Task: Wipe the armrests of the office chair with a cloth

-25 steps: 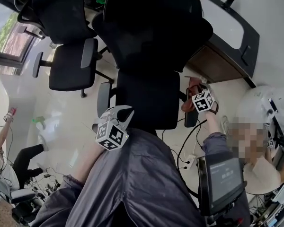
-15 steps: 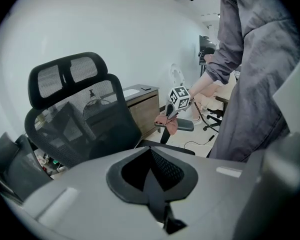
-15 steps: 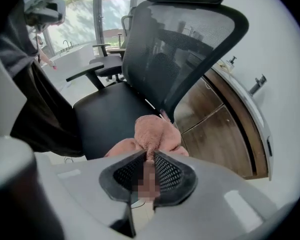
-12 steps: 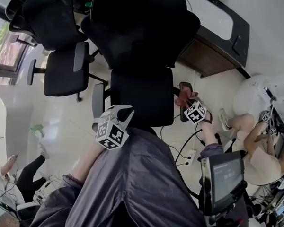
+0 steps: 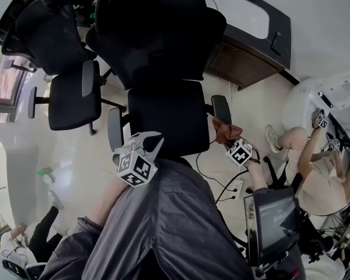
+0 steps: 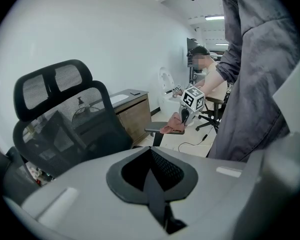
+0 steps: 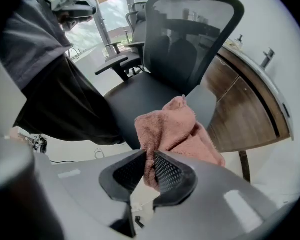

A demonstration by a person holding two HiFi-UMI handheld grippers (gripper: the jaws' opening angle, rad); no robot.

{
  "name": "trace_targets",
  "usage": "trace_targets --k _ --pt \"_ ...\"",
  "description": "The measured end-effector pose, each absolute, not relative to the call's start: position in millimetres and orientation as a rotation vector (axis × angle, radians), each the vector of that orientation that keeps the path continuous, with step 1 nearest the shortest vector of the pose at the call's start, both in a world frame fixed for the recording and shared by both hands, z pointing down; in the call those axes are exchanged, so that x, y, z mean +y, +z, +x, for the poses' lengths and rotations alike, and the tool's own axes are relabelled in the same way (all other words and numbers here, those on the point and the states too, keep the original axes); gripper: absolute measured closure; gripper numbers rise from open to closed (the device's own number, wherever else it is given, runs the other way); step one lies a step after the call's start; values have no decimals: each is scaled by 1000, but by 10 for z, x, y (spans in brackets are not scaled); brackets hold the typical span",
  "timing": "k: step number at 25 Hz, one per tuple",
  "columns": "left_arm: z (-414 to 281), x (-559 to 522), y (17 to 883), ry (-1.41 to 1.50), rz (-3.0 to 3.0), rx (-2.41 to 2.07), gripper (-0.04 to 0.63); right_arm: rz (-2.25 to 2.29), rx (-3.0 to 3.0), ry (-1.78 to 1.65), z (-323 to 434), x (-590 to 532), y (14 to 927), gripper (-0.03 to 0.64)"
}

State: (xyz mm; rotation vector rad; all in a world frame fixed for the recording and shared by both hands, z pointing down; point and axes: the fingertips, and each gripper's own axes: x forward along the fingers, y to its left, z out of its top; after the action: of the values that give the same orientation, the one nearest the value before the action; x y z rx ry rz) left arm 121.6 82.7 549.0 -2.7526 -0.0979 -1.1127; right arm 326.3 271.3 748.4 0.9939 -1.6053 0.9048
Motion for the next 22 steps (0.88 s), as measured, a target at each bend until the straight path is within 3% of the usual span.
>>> trace_targets --k 5,22 --pt "1196 864 5473 -1112 -2750 -94 578 988 -1599 886 3325 2650 7464 571" --pt "738 498 5476 -1175 -2786 165 578 1232 -1500 471 4179 575 7092 571"
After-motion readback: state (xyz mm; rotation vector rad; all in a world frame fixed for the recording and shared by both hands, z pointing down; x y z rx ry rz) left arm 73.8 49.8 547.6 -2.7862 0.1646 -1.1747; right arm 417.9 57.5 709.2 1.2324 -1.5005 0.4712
